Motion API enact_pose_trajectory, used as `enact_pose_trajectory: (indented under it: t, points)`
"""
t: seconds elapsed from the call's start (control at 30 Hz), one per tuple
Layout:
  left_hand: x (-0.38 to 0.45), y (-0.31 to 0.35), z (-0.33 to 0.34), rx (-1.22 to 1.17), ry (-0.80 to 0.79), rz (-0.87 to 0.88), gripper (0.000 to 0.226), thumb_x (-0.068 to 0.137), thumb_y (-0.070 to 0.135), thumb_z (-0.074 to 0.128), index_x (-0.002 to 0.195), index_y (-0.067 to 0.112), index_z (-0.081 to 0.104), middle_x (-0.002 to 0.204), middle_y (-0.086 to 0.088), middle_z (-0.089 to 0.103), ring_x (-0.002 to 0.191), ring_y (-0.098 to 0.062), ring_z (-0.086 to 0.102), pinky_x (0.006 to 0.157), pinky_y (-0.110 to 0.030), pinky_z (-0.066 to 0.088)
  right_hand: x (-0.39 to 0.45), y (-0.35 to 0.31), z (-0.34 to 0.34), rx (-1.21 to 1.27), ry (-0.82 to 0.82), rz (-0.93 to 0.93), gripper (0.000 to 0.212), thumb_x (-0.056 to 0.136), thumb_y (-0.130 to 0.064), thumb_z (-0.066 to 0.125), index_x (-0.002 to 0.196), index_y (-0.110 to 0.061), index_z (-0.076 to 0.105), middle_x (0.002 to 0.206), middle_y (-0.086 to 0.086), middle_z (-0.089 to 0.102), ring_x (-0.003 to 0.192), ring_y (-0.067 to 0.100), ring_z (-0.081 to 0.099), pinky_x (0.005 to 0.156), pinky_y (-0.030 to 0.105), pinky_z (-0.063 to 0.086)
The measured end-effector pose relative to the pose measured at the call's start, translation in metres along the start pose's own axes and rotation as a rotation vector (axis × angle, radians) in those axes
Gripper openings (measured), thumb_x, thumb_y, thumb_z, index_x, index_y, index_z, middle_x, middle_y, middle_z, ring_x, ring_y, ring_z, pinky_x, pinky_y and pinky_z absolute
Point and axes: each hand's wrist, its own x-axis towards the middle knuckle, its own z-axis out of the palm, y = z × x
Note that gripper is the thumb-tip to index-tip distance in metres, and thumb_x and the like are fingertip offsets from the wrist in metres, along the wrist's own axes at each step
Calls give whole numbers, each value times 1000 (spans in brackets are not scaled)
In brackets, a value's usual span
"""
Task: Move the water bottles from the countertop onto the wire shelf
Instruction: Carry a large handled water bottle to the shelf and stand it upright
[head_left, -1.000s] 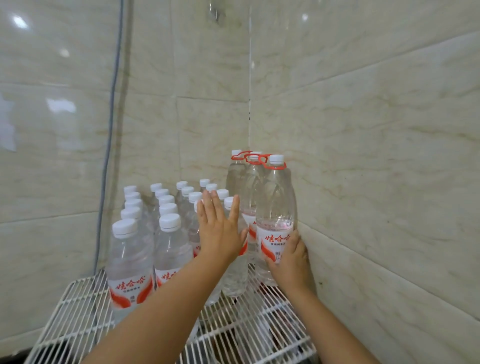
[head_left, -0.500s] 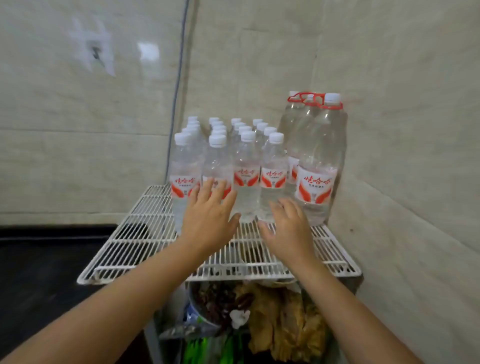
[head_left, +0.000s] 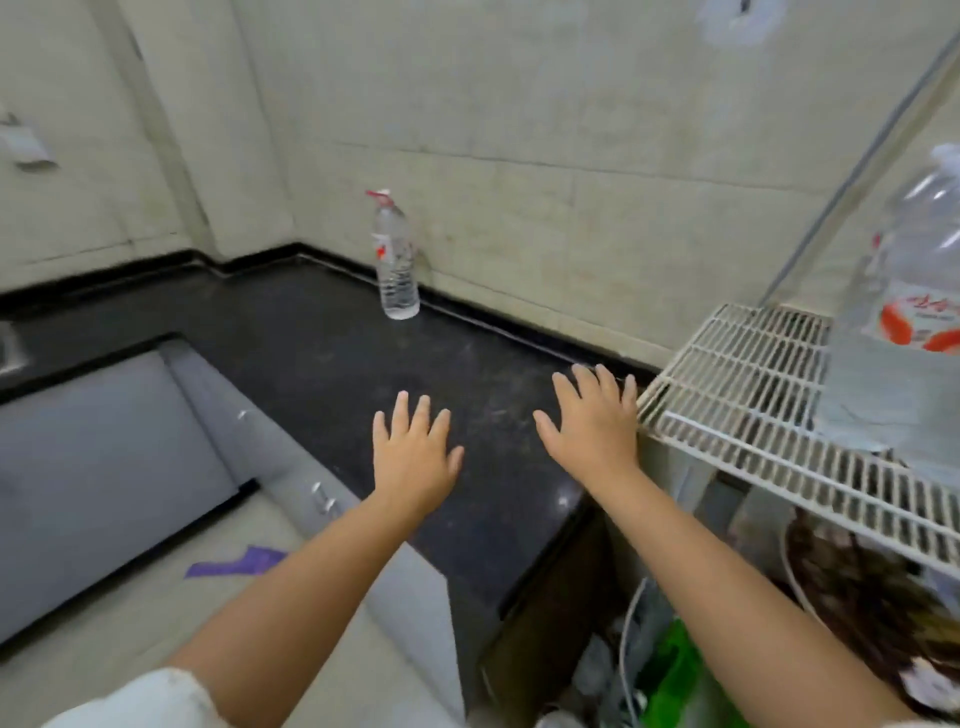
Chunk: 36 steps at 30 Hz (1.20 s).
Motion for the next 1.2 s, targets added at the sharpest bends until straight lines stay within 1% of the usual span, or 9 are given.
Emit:
enact_pose_trajectory:
  t: [0.03, 0.1, 0.2, 0.33, 0.5, 0.73, 0.93, 1.03, 1.2]
  points:
    - [5, -22, 3, 12, -12, -34, 56, 96, 43, 31, 146, 20, 19, 157, -5, 10, 145, -28, -4, 115, -48, 4, 12, -20, 11, -11, -21, -33, 56, 92, -40, 46, 139, -11, 37, 149, 12, 32, 141, 31, 20, 114, 53, 5]
    - [16, -65, 7, 20, -14, -79, 56, 97, 43, 30, 146, 20, 19, 157, -5, 10, 145, -29, -2, 115, -47, 5, 37, -60, 31, -54, -76, -70, 57, 93, -44, 40, 142, -15, 30, 151, 9, 26, 142, 28, 15, 114, 52, 4]
    - [39, -129, 6, 18, -24, -117, 55, 97, 42, 31, 146, 20, 18, 156, -4, 11, 145, -29, -1, 115, -47, 6, 71, -117, 61, -58, -129, -65, 60, 91, -48, 43, 140, -15, 32, 148, 8, 30, 140, 28, 19, 114, 52, 8]
    - [69, -206, 4, 43, -36, -119, 55, 97, 42, 29, 146, 20, 16, 156, -4, 11, 144, -30, 0, 115, -47, 7, 112, -179, 92, -41, -164, -37, 58, 91, -47, 44, 137, -14, 36, 144, 7, 35, 138, 27, 23, 113, 51, 12]
    - [117, -271, 9, 34, -23, -124, 56, 97, 43, 28, 147, 23, 11, 157, -3, 10, 145, -29, 0, 116, -45, 8, 163, -215, 122, -43, -188, 25, 56, 92, -46, 43, 138, -15, 35, 146, 6, 33, 139, 26, 22, 113, 49, 14]
    - [219, -310, 32, -20, -45, -90, 55, 98, 43, 25, 147, 24, 10, 157, -1, 9, 145, -26, -1, 116, -44, 7, 252, -221, 168, 1, -184, 185, 54, 92, -43, 43, 138, -15, 36, 147, 5, 34, 138, 23, 26, 113, 46, 19]
    - [338, -322, 42, -13, -77, -51, 55, 98, 43, 26, 147, 24, 11, 157, 0, 10, 145, -26, -1, 116, -43, 9, 352, -222, 211, 56, -216, 238, 52, 92, -41, 45, 135, -13, 39, 142, 7, 38, 134, 25, 31, 112, 47, 20]
    - [399, -326, 43, -4, -86, -7, 56, 97, 43, 29, 147, 23, 12, 157, -1, 10, 145, -25, 0, 116, -43, 10, 397, -222, 234, 79, -234, 263, 53, 92, -41, 45, 137, -13, 37, 144, 7, 36, 135, 25, 29, 112, 47, 19]
    - [495, -333, 35, -22, -25, 118, 59, 96, 42, 34, 147, 22, 13, 157, -2, 8, 145, -24, 0, 116, -39, 10, 442, -219, 274, 93, -283, 317, 55, 93, -43, 42, 140, -16, 33, 147, 4, 33, 138, 22, 25, 113, 44, 19]
